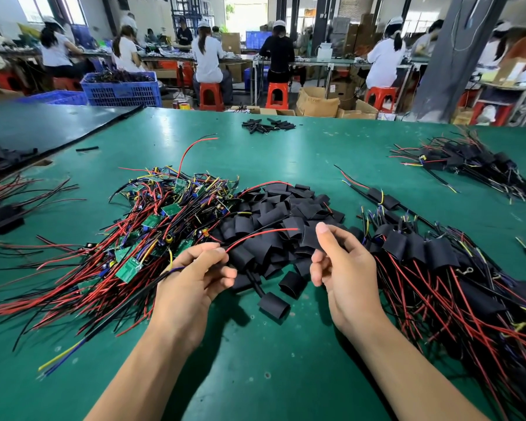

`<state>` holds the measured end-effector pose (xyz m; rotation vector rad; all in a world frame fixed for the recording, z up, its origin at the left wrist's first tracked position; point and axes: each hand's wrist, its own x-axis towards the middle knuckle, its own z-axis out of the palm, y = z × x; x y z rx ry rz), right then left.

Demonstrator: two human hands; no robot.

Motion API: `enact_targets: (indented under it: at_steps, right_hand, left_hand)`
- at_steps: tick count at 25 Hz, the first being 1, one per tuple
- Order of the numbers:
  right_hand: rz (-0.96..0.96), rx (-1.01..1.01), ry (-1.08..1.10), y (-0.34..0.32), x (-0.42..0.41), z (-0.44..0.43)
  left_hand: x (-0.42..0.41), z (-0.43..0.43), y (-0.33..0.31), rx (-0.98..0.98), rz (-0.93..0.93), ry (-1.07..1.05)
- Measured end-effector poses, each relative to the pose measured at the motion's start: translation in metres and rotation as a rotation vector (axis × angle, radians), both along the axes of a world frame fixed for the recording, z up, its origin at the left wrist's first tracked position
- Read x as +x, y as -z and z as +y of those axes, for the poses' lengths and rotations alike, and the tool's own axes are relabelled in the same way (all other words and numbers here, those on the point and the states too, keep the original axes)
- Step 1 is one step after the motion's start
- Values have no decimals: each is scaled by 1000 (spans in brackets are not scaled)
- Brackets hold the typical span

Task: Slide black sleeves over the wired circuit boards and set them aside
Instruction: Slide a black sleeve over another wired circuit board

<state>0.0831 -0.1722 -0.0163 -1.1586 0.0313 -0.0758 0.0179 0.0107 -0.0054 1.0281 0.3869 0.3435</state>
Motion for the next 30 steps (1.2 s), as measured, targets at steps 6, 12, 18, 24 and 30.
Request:
enact_targets:
  at_steps: [6,12,18,24,30]
  right_hand:
    - [108,94,-47,-7,-2,0]
    - [182,87,-17,-9,-2,-1]
    - [190,81,8,-7,-2,1]
    - [238,176,56,-9,0,1]
    - [262,204,59,-10,1,-2]
  left_hand:
    - [-1,-1,-1,9,-7,12]
    - [-3,-4,-2,28,-43,73]
    - [-4,-7,-2,51,-63,133]
    - [-5,-7,-1,71,-60,179]
    - [-4,-6,2,81,-52,189]
